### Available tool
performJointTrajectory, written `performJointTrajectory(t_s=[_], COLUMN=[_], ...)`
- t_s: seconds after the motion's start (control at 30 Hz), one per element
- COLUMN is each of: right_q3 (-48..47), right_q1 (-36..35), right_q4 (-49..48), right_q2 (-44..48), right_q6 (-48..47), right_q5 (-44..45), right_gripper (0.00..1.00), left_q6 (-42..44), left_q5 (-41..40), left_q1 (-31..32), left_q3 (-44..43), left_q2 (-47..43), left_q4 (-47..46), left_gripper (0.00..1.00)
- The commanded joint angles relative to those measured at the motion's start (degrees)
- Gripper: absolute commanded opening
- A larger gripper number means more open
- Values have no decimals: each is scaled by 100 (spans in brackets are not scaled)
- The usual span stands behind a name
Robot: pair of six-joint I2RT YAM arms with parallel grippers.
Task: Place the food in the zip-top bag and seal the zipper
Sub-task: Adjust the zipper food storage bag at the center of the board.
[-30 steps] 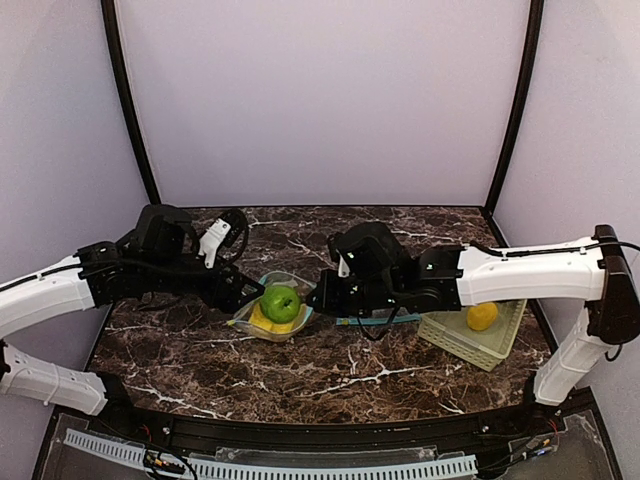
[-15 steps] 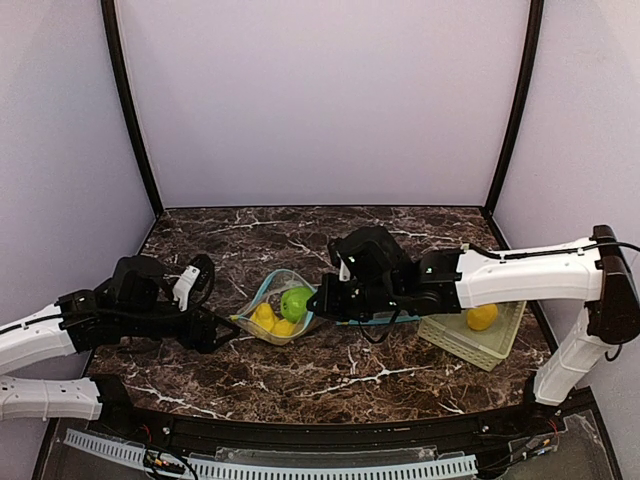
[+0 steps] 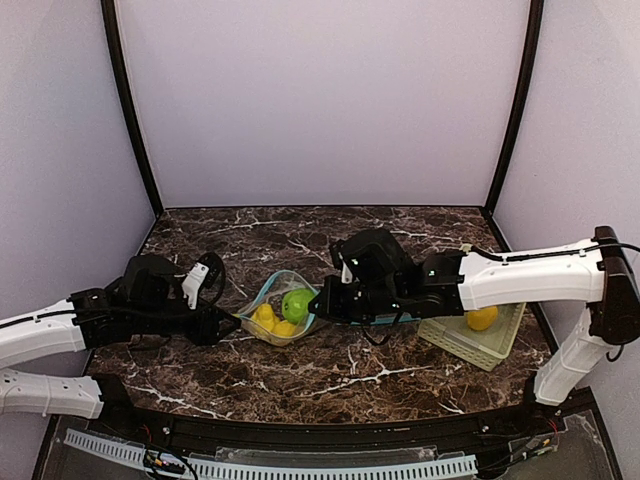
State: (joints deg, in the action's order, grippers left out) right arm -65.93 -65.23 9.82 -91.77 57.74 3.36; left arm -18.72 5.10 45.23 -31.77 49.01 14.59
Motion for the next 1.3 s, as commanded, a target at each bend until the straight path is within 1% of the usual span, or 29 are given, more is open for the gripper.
performJointTrajectory(t_s=[0.0, 0.2, 0.3, 0.4, 0.63, 0.73, 0.8, 0.93, 1.07, 1.27], right_q3=[85, 106, 119, 140, 191, 211, 224, 259, 219, 346], right_q1=[42, 54, 72, 94, 129, 153, 181, 253, 296, 412], right_q4=[-184, -187, -192, -207, -263, -268, -265, -203, 45, 203], right_q2=[208, 212, 229, 243, 279, 313, 360, 533, 669, 657], right_q6=[18, 9, 10, 5, 27, 23, 6, -43, -119, -58], right_q5=[-34, -55, -68, -78, -114, -115, -109, -95, 24, 113], right_gripper=[0, 0, 0, 0, 0, 0, 0, 0, 0, 0], left_q6=[292, 446, 456, 456, 504, 516, 516, 560, 623, 898], left_q5=[102, 272, 365, 416, 435, 513, 631, 955, 1475, 2053], left_q1=[12, 12, 12, 12, 20, 25, 33, 59, 104, 160], left_q3=[-30, -31, -31, -26, -77, -106, -150, -392, -810, -1408], left_q2=[37, 104, 219, 309, 420, 398, 385, 392, 523, 859], left_q4=[-308, -534, -567, -576, -575, -573, -568, -374, -30, 487], left_gripper=[49, 43, 35, 32, 14, 3, 1, 1, 1, 1])
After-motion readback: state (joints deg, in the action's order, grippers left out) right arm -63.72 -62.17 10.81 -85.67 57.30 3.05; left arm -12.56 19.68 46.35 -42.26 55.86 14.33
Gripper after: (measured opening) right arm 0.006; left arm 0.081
